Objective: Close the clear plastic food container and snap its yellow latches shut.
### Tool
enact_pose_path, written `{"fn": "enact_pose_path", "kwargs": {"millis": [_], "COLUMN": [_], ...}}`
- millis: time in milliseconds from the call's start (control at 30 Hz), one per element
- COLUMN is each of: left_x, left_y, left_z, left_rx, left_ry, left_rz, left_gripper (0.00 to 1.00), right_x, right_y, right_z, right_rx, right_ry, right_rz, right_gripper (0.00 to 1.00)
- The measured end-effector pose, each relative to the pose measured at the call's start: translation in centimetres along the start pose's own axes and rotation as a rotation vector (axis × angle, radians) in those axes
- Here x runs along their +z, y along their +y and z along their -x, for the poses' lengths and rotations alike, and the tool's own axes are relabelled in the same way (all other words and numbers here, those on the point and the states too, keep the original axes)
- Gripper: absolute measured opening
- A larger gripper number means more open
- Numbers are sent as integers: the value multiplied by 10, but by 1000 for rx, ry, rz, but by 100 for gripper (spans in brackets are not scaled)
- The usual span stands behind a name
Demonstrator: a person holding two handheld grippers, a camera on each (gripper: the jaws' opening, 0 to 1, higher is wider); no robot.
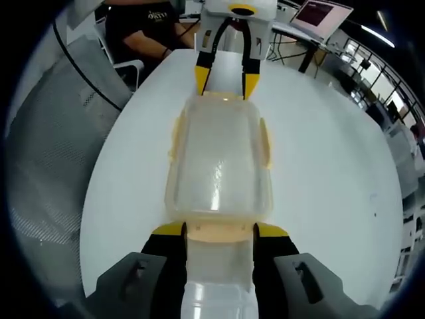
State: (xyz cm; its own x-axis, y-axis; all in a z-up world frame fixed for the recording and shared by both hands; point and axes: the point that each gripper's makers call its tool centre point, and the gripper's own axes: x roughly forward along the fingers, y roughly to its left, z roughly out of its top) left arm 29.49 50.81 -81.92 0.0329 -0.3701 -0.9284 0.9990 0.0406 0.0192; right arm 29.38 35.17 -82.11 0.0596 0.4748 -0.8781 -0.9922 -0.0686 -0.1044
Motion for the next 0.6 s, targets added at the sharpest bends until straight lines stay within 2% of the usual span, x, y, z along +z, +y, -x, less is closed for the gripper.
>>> {"fn": "enact_pose_path", "kwargs": {"millis": [267, 600], "left_x": [11, 33], "left_y": [-3, -12], "left_z": [14, 18], "left_rx": [24, 37], "left_ry": [18, 23], "left_rz": [6, 3], "left_gripper": [33, 33], "right_x": [4, -6], "right_y": [-1, 3], "right_z": [17, 34], "right_rx": [-13, -23], "right_ry": [-34, -32], "right_rz": [28, 41], "right_gripper": [34, 34]}}
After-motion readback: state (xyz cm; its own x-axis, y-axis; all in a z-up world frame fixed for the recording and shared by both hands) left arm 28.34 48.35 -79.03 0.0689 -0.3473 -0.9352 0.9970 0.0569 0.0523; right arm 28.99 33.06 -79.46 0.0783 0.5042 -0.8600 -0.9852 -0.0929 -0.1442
